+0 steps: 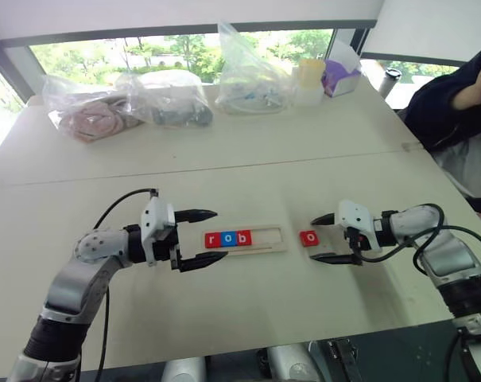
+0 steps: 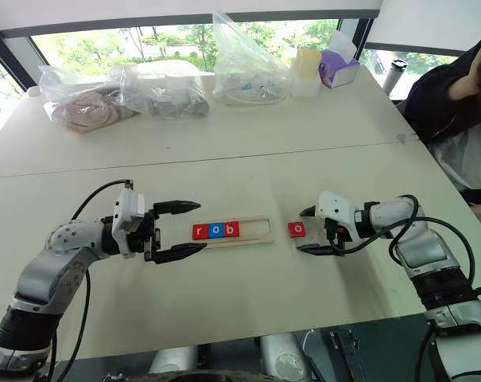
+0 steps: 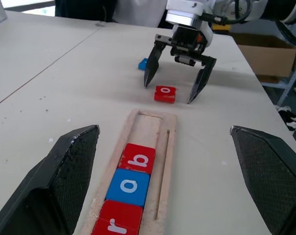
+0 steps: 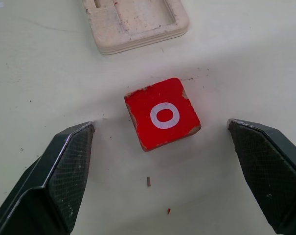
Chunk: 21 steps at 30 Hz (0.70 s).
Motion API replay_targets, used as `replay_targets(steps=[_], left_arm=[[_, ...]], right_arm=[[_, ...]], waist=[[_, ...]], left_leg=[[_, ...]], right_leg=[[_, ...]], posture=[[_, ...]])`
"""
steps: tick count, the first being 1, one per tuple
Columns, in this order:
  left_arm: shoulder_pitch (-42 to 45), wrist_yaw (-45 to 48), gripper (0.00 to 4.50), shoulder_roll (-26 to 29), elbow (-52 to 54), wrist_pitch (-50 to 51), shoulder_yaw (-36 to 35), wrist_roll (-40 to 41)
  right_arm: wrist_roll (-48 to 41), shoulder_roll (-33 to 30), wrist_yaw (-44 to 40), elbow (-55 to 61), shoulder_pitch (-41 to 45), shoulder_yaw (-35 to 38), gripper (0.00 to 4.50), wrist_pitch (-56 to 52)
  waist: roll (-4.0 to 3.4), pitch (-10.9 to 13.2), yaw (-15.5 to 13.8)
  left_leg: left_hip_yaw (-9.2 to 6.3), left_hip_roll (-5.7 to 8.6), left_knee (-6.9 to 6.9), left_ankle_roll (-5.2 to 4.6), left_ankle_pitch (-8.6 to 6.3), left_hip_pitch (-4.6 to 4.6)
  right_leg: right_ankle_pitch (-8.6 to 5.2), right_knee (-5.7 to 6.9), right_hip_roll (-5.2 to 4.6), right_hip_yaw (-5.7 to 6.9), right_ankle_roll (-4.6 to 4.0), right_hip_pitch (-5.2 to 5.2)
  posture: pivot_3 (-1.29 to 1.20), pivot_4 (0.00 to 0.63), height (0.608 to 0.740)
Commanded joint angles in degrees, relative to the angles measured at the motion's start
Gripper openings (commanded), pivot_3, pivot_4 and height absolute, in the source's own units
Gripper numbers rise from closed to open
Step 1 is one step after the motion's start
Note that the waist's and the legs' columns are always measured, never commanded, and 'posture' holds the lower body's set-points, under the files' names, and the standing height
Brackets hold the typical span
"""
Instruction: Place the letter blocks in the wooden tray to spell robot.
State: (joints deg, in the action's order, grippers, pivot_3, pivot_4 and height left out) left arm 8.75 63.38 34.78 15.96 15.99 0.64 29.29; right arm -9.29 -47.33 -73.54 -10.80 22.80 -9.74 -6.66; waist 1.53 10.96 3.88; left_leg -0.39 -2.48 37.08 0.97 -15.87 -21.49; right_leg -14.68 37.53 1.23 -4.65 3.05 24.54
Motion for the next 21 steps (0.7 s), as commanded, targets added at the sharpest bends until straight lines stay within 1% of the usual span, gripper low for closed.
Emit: replay_targets(steps=[1, 4, 10, 15, 21], left_arm=[[-0.25, -0.41, 4.5, 0.6, 2.26, 0.08, -1.27, 1.15], [-0.81, -0.21, 4.5, 1.1, 2.54, 0.21, -1.6, 1.5], [-1.28, -0.34, 4.5, 1.76, 2.89, 0.3, -1.73, 1.8], [-1.01, -0.73, 4.5, 1.68, 2.99, 0.41, -1.59, 1.76], [-1.14, -1.45, 4.5, 1.29, 3.41, 0.26, -1.2, 1.68]], right_arm=[[0.54, 0.6, -0.17, -0.86, 1.39, 0.22, 3.61, 1.57], [0.58, 0.79, 0.5, 0.52, 2.13, 0.54, 2.21, 0.87], [1.0, -0.16, -0.13, 4.88, 4.05, 0.46, 2.21, -0.42], [0.52, 1.06, -0.33, 7.81, 7.61, -0.18, 2.21, -3.24], [1.38, 0.74, -0.62, 6.92, 7.62, -0.78, 2.21, -4.47]], waist=[[0.0, 0.0, 0.01], [0.0, 0.0, 0.0], [-0.03, 0.02, -0.04], [-0.03, 0.02, -0.07], [-0.03, 0.02, -0.3]], left_leg=[[0.0, -0.01, 0.01, 0.0, 0.0, 0.01], [0.0, -0.01, 0.01, 0.0, 0.0, 0.01], [0.0, -0.01, 0.02, 0.0, 0.0, 0.0], [-0.02, -0.01, 0.02, 0.0, 0.0, 0.01], [-0.01, 0.0, 0.02, 0.0, 0.0, -0.01]], right_leg=[[0.0, 0.0, 0.0, 0.0, 0.0, 0.0], [0.01, 0.02, 0.0, 0.0, -0.01, -0.01], [0.03, 0.02, 0.0, 0.01, -0.04, 0.0], [0.04, 0.03, 0.0, 0.01, -0.04, 0.0], [0.07, 0.03, -0.02, 0.01, -0.1, 0.0]], posture=[[0.0, 0.15, 0.74], [0.0, 0.15, 0.74], [0.0, 0.15, 0.74], [0.0, 0.15, 0.74], [0.0, 0.15, 0.74]])
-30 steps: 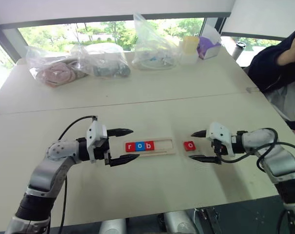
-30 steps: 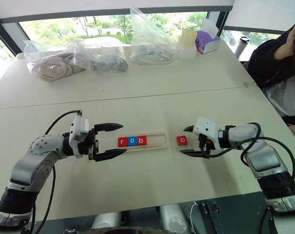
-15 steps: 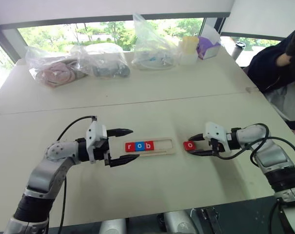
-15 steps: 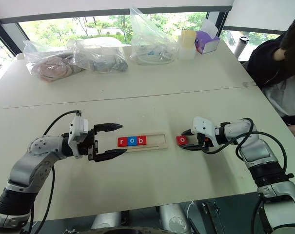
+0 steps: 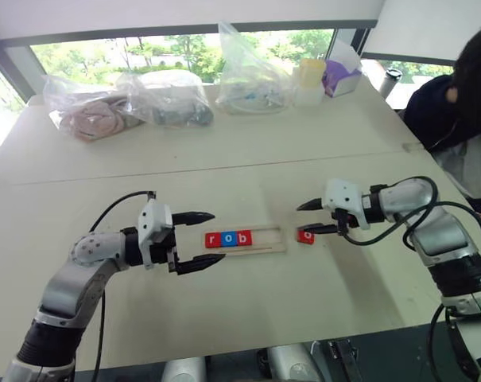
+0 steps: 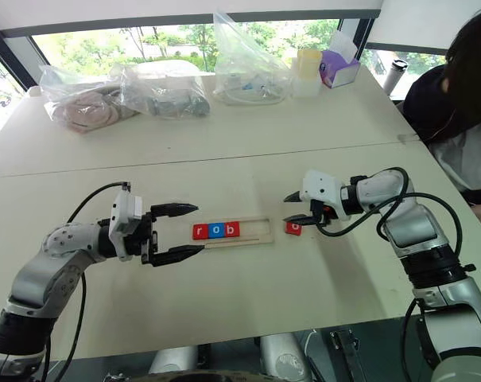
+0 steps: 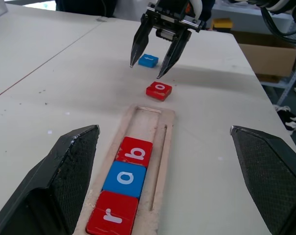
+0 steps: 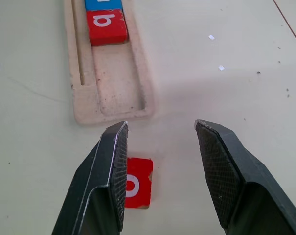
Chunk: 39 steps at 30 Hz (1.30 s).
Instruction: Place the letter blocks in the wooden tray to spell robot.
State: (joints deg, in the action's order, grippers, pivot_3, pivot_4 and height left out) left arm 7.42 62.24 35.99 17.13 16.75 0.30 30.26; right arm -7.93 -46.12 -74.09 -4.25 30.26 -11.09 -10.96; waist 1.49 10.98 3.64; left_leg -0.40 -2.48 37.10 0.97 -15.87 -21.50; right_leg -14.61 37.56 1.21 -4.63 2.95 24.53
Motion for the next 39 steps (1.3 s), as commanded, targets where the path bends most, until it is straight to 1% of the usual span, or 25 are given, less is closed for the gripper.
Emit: replay_targets(steps=[1, 10, 18, 34, 37, 38, 39], left_arm=[[0.1, -0.39, 4.5, 0.07, 2.29, -0.56, -0.86, 0.7], [0.32, -0.43, 4.5, 0.11, 2.16, -0.43, -0.6, 0.71], [0.78, -0.08, 4.5, 0.17, 1.93, -0.36, -0.47, 0.72], [0.7, -0.36, 4.5, -0.06, 1.7, -0.84, -0.27, 0.17], [1.08, -0.25, 4.5, -0.14, 1.25, -1.01, -0.16, 0.03], [1.23, -0.24, 4.5, -0.2, 1.1, -1.08, -0.13, -0.02], [1.29, -0.22, 4.5, -0.22, 1.03, -1.14, -0.12, -0.05]], right_arm=[[-0.09, -0.61, -0.12, 0.31, -0.17, 0.62, 2.21, -0.62], [-0.25, -1.51, 2.11, 2.51, -5.42, 2.03, 2.21, -3.63], [0.68, -1.02, 4.16, 0.52, -5.83, 1.57, 2.21, -2.83], [1.29, -1.66, 5.12, 0.18, -8.2, 1.3, 2.21, -3.36], [0.39, -1.27, 5.15, 0.72, -7.72, 1.66, 1.35, -3.92], [0.26, -1.28, 5.14, 1.16, -7.52, 1.71, 1.17, -3.97], [0.55, -1.39, 5.44, 1.68, -7.26, 1.7, 1.18, -3.75]], waist=[[0.0, 0.0, -0.08], [0.0, 0.0, -0.64], [-0.01, 0.0, -0.8], [-0.01, -0.01, -1.09], [-0.01, -0.01, -1.09], [-0.01, -0.01, -1.09], [-0.01, -0.01, -1.09]], left_leg=[[0.0, 0.0, 0.0, 0.0, 0.0, 0.0], [0.01, 0.0, 0.02, 0.0, 0.0, 0.0], [0.04, 0.01, 0.06, 0.01, 0.0, 0.02], [0.03, 0.01, 0.09, 0.0, 0.0, 0.03], [0.03, 0.01, 0.1, 0.01, 0.01, 0.03], [0.03, 0.01, 0.1, 0.01, 0.01, 0.04], [0.03, 0.01, 0.11, 0.01, 0.01, 0.03]], right_leg=[[0.0, 0.0, 0.0, 0.0, 0.0, 0.0], [0.01, 0.0, 0.0, 0.0, 0.0, 0.0], [0.04, 0.01, 0.01, -0.02, 0.01, 0.0], [0.05, 0.01, 0.01, -0.01, 0.01, -0.04], [0.06, 0.01, 0.01, -0.01, 0.02, -0.04], [0.06, 0.01, 0.01, -0.01, 0.02, -0.05], [0.06, 0.01, 0.01, -0.01, 0.03, -0.05]], posture=[[0.0, 0.15, 0.74], [0.0, 0.15, 0.74], [0.0, 0.15, 0.74], [0.0, 0.15, 0.74], [0.0, 0.15, 0.74], [0.0, 0.15, 0.74], [0.0, 0.15, 0.74]])
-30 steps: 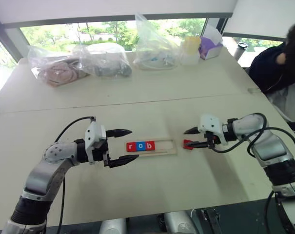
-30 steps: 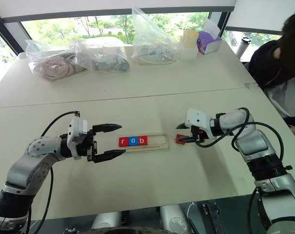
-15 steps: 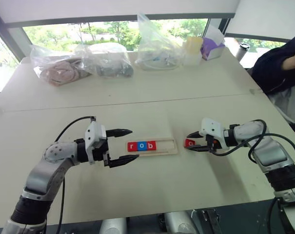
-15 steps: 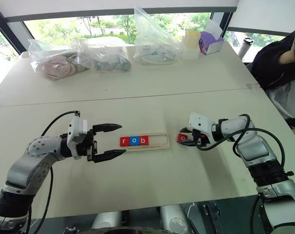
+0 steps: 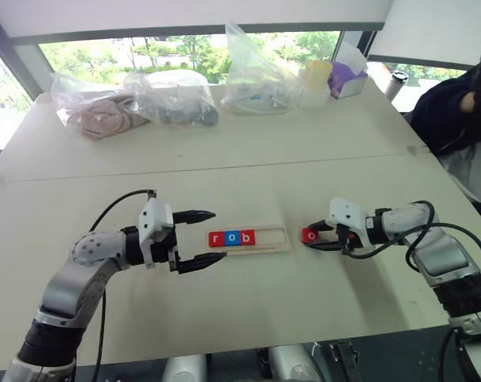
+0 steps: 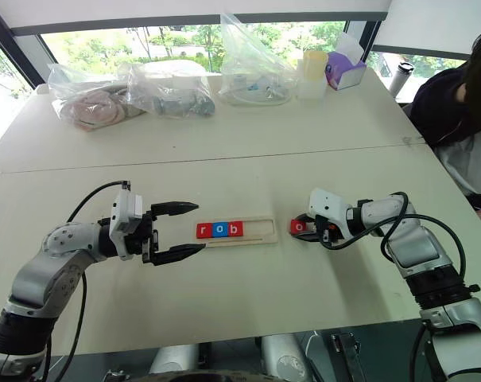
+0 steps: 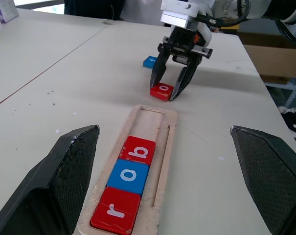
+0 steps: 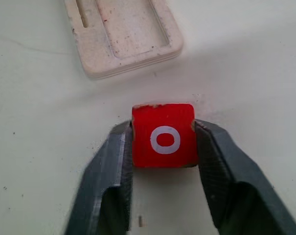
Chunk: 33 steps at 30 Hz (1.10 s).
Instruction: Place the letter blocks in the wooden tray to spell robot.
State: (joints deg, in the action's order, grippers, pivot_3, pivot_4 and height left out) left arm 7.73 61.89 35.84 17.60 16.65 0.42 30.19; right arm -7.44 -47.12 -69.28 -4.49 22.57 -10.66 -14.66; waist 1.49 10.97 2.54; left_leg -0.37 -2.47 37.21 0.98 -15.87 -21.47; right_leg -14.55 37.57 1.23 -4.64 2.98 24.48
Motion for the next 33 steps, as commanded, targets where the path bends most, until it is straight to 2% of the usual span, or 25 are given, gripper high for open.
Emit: replay_targets(steps=[1, 8, 16, 33], left_arm=[[1.02, 0.14, 4.5, -0.09, 0.51, -1.09, -0.24, 0.0], [0.08, 1.54, 4.5, 0.67, 0.75, -1.32, -0.23, 0.24], [-0.51, 1.52, 4.5, 1.02, 1.85, -1.4, -0.09, -0.13], [-1.32, -0.63, 4.5, 1.59, 3.99, -0.24, -0.44, 0.39]], right_arm=[[0.29, -0.47, 0.87, 2.27, 0.62, 1.24, 1.18, 0.14], [-0.95, 2.6, -2.12, 8.18, 6.71, -2.66, 1.18, -2.18], [3.0, 7.84, -3.39, 2.8, 11.33, -9.39, 1.18, 0.64], [4.73, 12.92, -3.28, -2.82, 14.17, -10.85, 1.18, 2.89]], waist=[[0.0, 0.0, 0.0], [-0.02, 0.01, 0.21], [-0.02, 0.01, -0.01], [-0.03, 0.01, 0.02]], left_leg=[[0.0, 0.0, 0.0, 0.0, 0.0, 0.0], [-0.02, -0.02, -0.02, 0.0, 0.0, 0.04], [0.01, -0.01, 0.04, 0.0, 0.0, -0.01], [-0.02, -0.02, 0.03, 0.0, 0.0, 0.02]], right_leg=[[0.0, 0.0, 0.0, 0.0, 0.0, 0.0], [0.01, 0.06, 0.04, 0.01, 0.02, 0.01], [0.01, 0.07, -0.02, 0.01, 0.01, 0.02], [0.01, 0.13, 0.0, 0.03, 0.01, 0.01]], posture=[[0.0, 0.15, 0.74], [0.0, 0.15, 0.74], [0.0, 0.15, 0.74], [0.0, 0.15, 0.74]])
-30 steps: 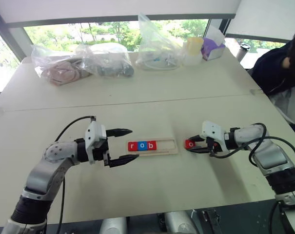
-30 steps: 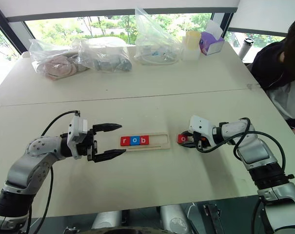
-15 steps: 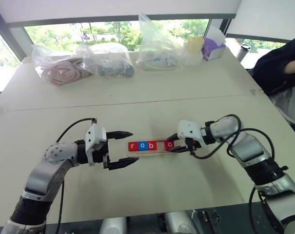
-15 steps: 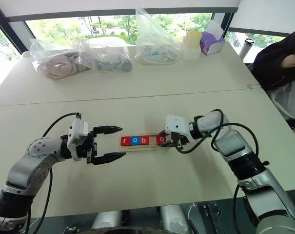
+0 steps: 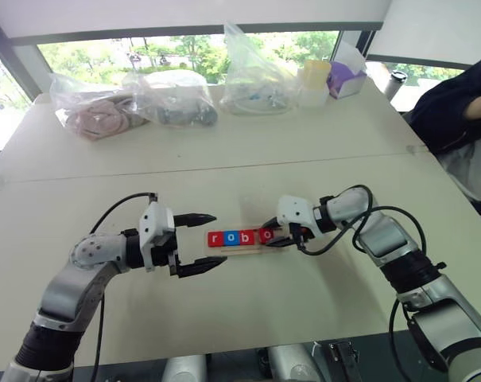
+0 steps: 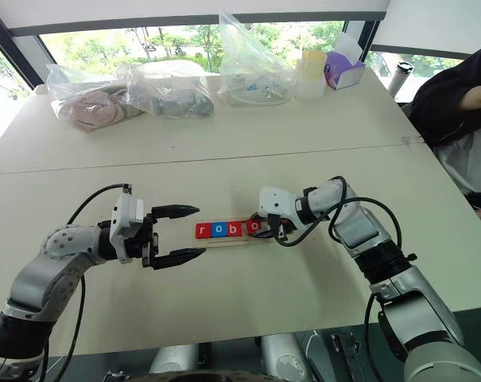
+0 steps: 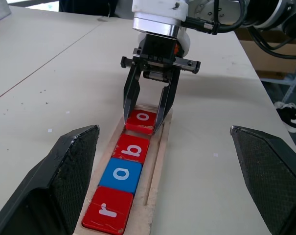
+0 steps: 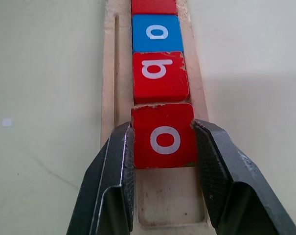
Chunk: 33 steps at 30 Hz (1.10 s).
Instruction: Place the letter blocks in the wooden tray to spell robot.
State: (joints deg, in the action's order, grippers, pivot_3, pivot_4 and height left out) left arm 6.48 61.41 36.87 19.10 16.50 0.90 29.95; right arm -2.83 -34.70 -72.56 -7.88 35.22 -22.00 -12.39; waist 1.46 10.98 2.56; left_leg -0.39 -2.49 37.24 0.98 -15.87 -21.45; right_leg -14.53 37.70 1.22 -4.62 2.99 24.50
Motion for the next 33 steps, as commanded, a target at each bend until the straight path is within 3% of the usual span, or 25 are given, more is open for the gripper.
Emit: replay_targets(steps=[1, 10, 17, 27, 33], left_arm=[[-0.1, -0.19, 4.5, 0.61, 2.55, -0.06, -0.91, 0.66], [0.45, -0.86, 4.5, 0.3, 2.63, 0.22, -0.5, 0.55], [0.41, -1.01, 4.5, 0.01, 2.51, 0.05, -0.35, 0.45], [0.25, -0.97, 4.5, -0.26, 2.41, -0.04, -0.2, 0.43], [0.54, -0.62, 4.5, -0.56, 2.18, -0.3, 0.34, 0.28]], right_arm=[[0.14, 0.55, -0.01, 0.56, 1.52, 0.51, 1.18, 0.6], [0.26, 0.72, -0.11, 0.89, 1.37, 0.47, 1.18, 0.31], [0.05, 1.25, 0.06, 1.58, 1.53, 0.58, 4.44, -0.35], [-1.75, -1.26, 3.06, 3.94, 1.61, 6.41, 4.44, -2.9], [-1.26, -4.91, 15.45, 6.63, -2.41, 17.66, 4.44, -12.37]], waist=[[0.0, 0.0, 0.0], [0.0, 0.0, 0.01], [0.0, 0.0, 0.0], [0.0, 0.0, -0.02], [0.0, 0.0, -0.13]], left_leg=[[0.0, 0.0, 0.0, 0.0, 0.0, 0.0], [0.0, 0.0, 0.0, 0.0, 0.0, 0.0], [0.0, 0.0, 0.0, 0.0, 0.0, 0.0], [0.0, 0.0, 0.0, 0.0, 0.0, 0.0], [-0.01, 0.02, 0.01, 0.0, 0.0, -0.02]], right_leg=[[0.0, 0.0, 0.0, 0.0, 0.0, 0.0], [0.0, 0.01, 0.0, 0.0, 0.0, 0.0], [0.0, 0.01, 0.0, 0.0, 0.0, 0.0], [0.0, 0.01, 0.0, 0.0, 0.0, 0.0], [-0.01, 0.01, -0.01, 0.0, 0.0, 0.0]], posture=[[0.0, 0.15, 0.74], [0.0, 0.15, 0.74], [0.0, 0.15, 0.74], [0.0, 0.15, 0.74], [0.0, 0.15, 0.74]])
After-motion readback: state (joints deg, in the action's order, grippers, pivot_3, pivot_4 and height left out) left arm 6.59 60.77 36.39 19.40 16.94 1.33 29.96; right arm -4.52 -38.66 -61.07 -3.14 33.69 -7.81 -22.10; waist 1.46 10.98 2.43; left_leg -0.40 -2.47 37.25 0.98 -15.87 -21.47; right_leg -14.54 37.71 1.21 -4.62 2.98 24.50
